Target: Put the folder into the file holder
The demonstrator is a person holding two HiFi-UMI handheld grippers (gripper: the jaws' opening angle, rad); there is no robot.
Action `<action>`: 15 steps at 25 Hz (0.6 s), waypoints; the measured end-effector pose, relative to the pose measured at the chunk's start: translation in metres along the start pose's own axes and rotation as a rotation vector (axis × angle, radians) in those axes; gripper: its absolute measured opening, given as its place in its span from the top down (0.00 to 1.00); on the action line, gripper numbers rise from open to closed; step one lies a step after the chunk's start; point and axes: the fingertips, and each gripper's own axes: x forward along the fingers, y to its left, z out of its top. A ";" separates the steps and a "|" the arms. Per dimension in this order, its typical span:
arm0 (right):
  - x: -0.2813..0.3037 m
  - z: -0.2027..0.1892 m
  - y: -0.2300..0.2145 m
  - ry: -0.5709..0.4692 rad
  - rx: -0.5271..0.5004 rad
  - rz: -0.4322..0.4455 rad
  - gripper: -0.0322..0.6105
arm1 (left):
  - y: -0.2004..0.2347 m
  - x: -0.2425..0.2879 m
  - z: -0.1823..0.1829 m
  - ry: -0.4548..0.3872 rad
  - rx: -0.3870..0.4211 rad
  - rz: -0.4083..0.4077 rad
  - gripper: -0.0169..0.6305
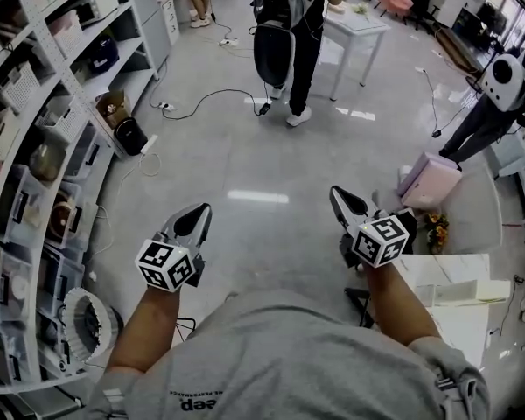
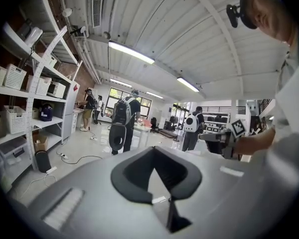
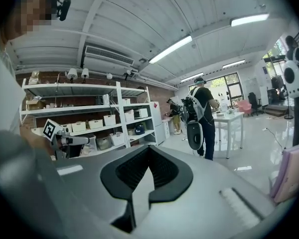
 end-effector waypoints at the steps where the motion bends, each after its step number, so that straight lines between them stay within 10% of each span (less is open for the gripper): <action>1: 0.002 -0.001 0.000 0.004 -0.002 -0.003 0.95 | 0.002 0.000 0.001 -0.001 0.001 0.001 0.88; 15: -0.015 -0.003 -0.017 0.007 0.010 -0.035 0.95 | -0.011 0.028 0.005 0.002 -0.027 -0.046 0.88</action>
